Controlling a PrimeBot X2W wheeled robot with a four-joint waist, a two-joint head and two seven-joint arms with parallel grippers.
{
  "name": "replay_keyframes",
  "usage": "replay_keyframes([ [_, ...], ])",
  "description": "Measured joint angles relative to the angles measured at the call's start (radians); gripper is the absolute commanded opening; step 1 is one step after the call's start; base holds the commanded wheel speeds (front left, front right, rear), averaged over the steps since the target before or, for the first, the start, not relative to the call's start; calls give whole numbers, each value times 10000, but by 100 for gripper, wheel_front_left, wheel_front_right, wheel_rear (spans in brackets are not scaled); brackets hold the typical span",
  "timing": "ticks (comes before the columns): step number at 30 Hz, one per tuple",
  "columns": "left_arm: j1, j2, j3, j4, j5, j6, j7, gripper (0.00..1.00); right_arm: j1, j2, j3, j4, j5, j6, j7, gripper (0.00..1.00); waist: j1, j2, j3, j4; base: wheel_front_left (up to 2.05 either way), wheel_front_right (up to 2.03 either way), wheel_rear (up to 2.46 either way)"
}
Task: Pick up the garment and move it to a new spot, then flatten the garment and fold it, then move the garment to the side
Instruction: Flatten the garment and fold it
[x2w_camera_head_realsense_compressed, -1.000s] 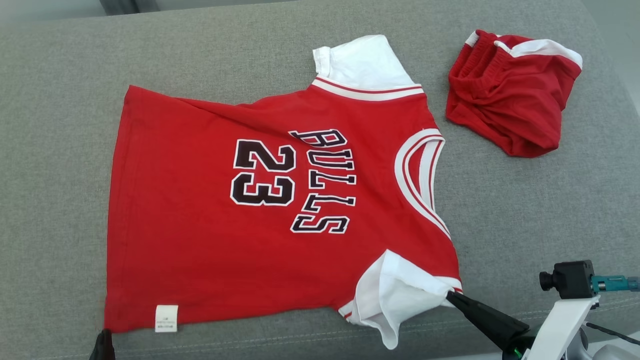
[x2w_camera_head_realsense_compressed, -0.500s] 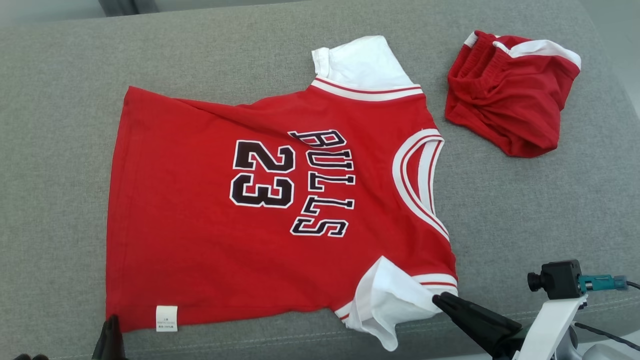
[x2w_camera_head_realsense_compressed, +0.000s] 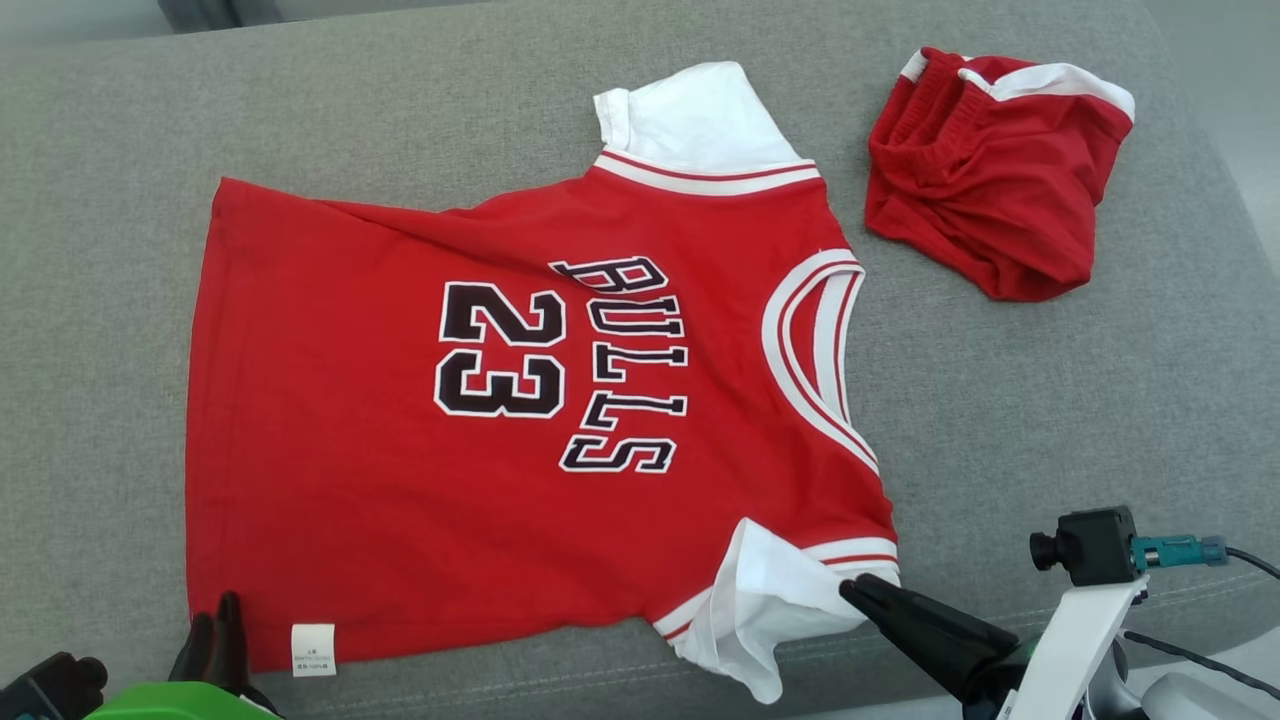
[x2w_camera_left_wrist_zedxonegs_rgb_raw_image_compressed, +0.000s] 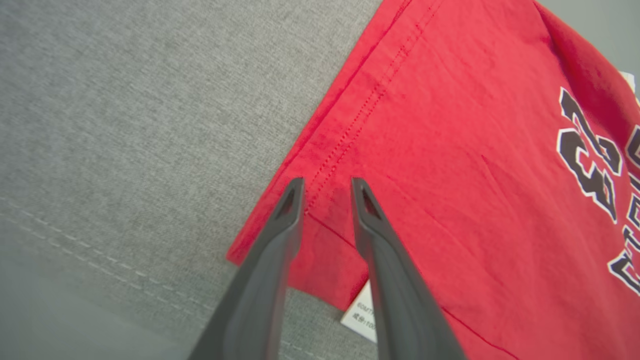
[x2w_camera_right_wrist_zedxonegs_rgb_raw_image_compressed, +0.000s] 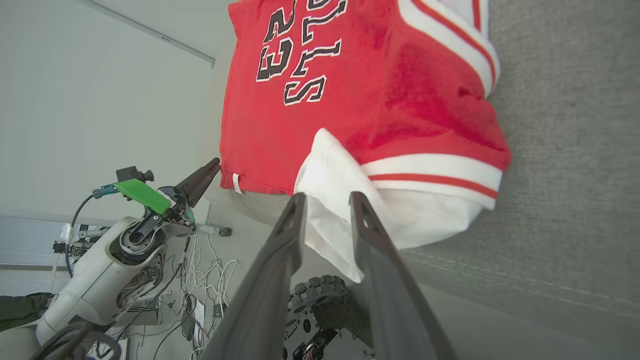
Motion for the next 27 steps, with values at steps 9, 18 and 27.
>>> replay_keyframes([
  [9, 4, -31, -81, 190, 2, 0, 119, 45, 12, 71, -31, 111, 13, 0, -77, 47, 0, 0, -93, -40, 0, 0, 0],
  [18, 3, -44, -190, 447, 2, 0, 265, 46, 12, 127, -29, 174, 15, 2, -96, 46, 0, 0, -121, 43, 0, 0, 0],
  [27, -32, -42, -115, 621, 0, 0, 265, 82, 11, 161, -13, 207, 15, 88, -96, 45, 0, 0, -69, 49, 0, 0, 0],
])
